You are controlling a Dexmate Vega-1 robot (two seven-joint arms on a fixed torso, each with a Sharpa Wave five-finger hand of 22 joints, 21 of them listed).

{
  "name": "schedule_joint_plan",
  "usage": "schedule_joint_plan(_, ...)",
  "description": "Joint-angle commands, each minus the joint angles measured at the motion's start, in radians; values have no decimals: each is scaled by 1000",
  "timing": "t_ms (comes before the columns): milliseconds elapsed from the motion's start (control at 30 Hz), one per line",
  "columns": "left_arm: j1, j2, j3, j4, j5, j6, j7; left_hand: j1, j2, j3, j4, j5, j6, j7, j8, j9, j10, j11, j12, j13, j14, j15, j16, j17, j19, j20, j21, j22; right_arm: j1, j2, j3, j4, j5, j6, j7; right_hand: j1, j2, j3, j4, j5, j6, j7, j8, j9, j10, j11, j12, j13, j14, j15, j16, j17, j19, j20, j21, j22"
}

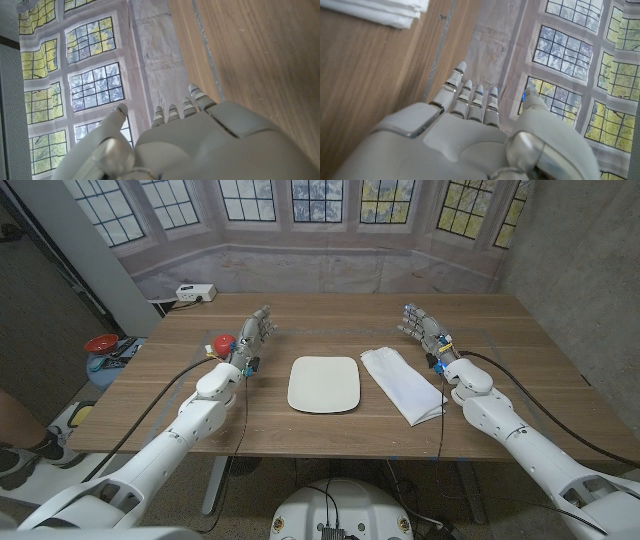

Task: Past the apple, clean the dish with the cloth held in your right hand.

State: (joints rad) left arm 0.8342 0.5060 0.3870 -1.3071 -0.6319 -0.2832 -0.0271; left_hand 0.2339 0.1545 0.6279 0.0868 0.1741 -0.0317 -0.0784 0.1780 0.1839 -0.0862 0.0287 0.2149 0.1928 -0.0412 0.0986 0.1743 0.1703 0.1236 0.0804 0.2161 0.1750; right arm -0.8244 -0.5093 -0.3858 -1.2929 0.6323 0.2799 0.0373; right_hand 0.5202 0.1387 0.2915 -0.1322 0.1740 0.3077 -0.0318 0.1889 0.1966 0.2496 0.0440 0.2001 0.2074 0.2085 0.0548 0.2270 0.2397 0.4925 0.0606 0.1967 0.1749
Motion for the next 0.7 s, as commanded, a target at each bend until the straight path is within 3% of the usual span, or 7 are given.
schedule_joint_plan(33,6,3,9,-31,10,27,25,13,-1,8,-2,4,-2,-9,6,1,-9,0,5,2,3,10,6,3,7,1,4,3,-2,-23,-11,-26,-14,-34,-4,8,2,3,1,7,-5,9,1,2,-7,6,1,5,-4,8,1,2,2,-2,3,2)
schedule_joint_plan(700,50,22,-8,-98,5,31,56,12,-1,10,-7,5,0,-8,8,1,-5,1,4,2,5,13,6,2,7,4,1,3,-26,-81,-11,-108,-60,-64,-39,8,-11,-3,-6,6,-35,16,-4,2,-12,23,1,5,-12,20,-3,-2,-9,10,0,2)
